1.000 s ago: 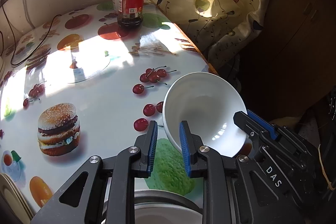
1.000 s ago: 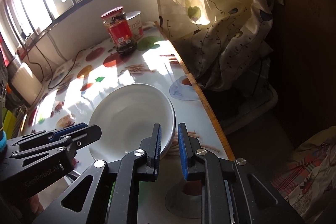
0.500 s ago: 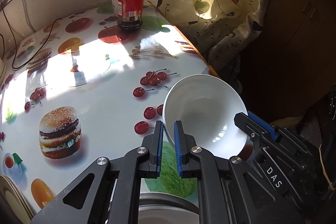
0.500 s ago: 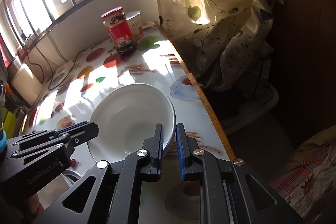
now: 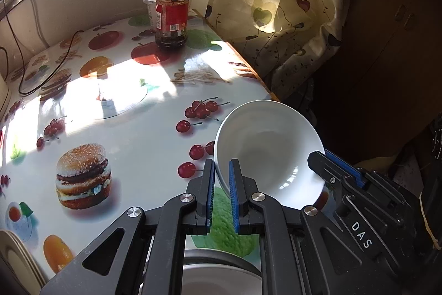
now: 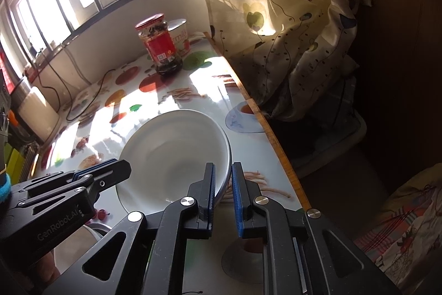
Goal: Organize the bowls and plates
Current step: 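Lift and carry the blue-striped bowl with both tools over the bowl stack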
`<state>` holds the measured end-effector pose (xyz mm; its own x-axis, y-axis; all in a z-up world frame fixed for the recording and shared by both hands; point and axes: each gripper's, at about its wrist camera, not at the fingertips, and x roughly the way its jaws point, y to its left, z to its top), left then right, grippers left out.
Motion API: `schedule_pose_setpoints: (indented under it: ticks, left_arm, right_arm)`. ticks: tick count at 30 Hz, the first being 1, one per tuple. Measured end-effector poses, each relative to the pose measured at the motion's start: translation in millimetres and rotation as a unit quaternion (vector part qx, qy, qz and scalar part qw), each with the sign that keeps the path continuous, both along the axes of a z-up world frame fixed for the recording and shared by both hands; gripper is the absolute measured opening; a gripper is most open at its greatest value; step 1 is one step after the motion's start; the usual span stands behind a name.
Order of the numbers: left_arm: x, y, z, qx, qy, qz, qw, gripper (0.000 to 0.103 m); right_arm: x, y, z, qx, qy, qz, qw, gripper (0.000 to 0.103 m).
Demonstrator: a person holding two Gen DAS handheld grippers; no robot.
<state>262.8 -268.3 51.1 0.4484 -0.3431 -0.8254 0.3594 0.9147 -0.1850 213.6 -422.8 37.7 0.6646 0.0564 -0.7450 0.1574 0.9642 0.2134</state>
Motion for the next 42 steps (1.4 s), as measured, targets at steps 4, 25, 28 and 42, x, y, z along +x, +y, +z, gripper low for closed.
schedule_pose_setpoints:
  ticks: [4,25,28,42]
  left_arm:
    - [-5,5,7,-0.007,-0.006,0.001,1.0000,0.011]
    - [-51,43,49,-0.026,-0.047,0.010,0.9985,0.011]
    - [-59,50,54,-0.029,-0.052,0.012,0.9981,0.011]
    - [-95,82,62,-0.037,-0.065,0.023,0.9970,0.011]
  right_arm:
    - [-6,3,7,0.004,-0.008,0.000,1.000,0.012]
    - [-58,38,56,0.001,-0.056,0.011,0.998,0.012]
    - [-66,45,61,0.000,-0.060,0.013,0.998,0.012]
    - [-102,77,70,-0.002,-0.071,0.030,0.997,0.013]
